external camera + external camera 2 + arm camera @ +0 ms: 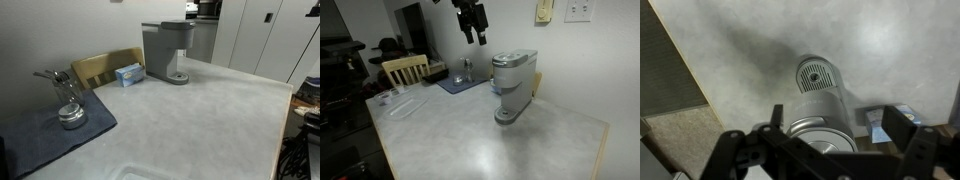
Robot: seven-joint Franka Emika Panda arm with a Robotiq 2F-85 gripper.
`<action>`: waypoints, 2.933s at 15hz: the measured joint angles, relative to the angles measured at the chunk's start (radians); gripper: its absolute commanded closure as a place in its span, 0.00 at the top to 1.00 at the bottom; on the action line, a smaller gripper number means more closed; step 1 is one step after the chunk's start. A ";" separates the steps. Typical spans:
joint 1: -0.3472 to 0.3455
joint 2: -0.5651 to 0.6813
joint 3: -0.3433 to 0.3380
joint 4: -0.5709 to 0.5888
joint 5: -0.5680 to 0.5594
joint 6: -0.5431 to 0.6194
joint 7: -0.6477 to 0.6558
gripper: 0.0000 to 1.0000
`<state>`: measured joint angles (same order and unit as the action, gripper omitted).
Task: Press the button on the top of the coffee maker
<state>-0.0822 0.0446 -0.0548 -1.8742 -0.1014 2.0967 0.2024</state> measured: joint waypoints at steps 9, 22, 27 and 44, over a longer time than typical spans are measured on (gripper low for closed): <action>0.006 0.021 0.000 0.025 0.000 -0.001 0.000 1.00; -0.036 0.265 -0.023 0.355 0.162 -0.030 -0.174 0.82; -0.058 0.335 -0.023 0.495 0.181 -0.129 -0.191 0.38; -0.055 0.386 -0.023 0.530 0.170 -0.156 -0.203 0.00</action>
<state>-0.1377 0.4302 -0.0773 -1.3444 0.0686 1.9412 -0.0011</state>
